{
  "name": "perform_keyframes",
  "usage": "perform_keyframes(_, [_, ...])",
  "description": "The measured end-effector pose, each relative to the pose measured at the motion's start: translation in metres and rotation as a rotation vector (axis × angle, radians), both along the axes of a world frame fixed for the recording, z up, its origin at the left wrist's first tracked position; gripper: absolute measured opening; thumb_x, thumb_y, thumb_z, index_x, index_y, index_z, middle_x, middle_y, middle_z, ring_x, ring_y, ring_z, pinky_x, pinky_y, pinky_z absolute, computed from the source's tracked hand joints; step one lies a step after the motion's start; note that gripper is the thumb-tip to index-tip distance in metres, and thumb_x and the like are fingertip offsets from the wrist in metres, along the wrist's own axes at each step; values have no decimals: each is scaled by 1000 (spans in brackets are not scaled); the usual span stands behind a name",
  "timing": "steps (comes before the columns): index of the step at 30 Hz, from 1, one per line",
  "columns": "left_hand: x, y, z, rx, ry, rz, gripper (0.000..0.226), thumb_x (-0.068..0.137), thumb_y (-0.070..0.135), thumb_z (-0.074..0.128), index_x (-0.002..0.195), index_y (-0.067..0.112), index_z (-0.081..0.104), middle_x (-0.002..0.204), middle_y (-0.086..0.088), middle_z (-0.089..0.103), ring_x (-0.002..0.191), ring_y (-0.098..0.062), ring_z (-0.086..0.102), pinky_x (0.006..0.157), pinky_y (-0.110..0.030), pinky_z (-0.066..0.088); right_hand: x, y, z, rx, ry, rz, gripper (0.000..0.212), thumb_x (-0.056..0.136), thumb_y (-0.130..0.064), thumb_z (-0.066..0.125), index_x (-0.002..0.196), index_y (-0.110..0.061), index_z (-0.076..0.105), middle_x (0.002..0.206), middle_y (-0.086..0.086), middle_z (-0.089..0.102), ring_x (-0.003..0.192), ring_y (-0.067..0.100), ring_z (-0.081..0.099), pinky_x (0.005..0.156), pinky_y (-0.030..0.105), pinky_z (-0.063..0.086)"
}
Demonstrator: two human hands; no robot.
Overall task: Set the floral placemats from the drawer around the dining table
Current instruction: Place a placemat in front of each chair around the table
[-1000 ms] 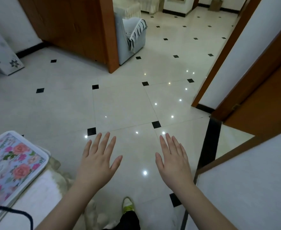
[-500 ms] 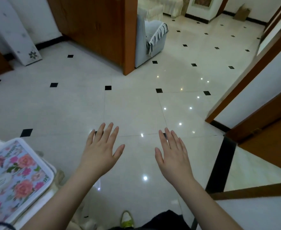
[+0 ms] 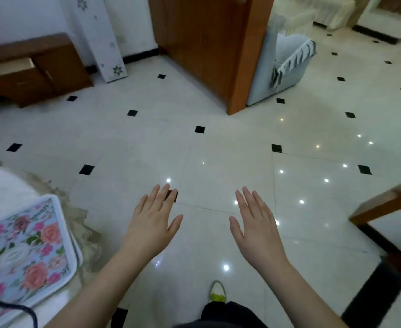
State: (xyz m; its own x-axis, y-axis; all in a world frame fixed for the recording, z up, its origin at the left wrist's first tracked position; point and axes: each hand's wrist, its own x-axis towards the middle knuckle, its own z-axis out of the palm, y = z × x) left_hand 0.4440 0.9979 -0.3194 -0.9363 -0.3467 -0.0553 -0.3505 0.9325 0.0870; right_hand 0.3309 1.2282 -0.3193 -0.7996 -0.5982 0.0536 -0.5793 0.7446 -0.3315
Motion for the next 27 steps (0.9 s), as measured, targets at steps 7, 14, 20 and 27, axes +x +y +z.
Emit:
perform_keyframes(7, [-8, -35, 6, -35, 20, 257, 67, 96, 52, 26, 148, 14, 41, 156, -7, 38, 145, -26, 30, 117, -40, 19, -74, -57, -4, 14, 8, 215, 63, 97, -45, 24, 154, -19, 25, 162, -3, 19, 149, 16, 12, 121, 36, 13])
perform_keyframes(14, [46, -87, 5, 1, 38, 589, 75, 92, 58, 15, 152, 17, 33, 160, -4, 26, 148, -20, 17, 117, -33, -2, -90, -163, 0, -46, -18, 450, 65, 95, -48, 22, 154, -20, 24, 161, -8, 19, 149, 12, 9, 117, 27, 4])
perform_keyframes(20, [94, -135, -8, 35, -18, 785, 77, 94, 61, 12, 150, 15, 38, 157, -8, 34, 147, -27, 27, 116, -42, 14, -73, -257, 0, -28, 8, 650, 65, 95, -48, 22, 154, -20, 24, 161, -5, 21, 149, 14, 11, 117, 25, 3])
perform_keyframes(27, [145, -192, -7, 82, 78, 970, 75, 91, 59, 8, 157, 24, 17, 165, -1, 10, 152, -18, 4, 118, -37, -4, -24, -369, 7, -5, 14, 872, 67, 93, -49, 22, 154, -20, 25, 161, -5, 21, 149, 14, 12, 120, 38, 18])
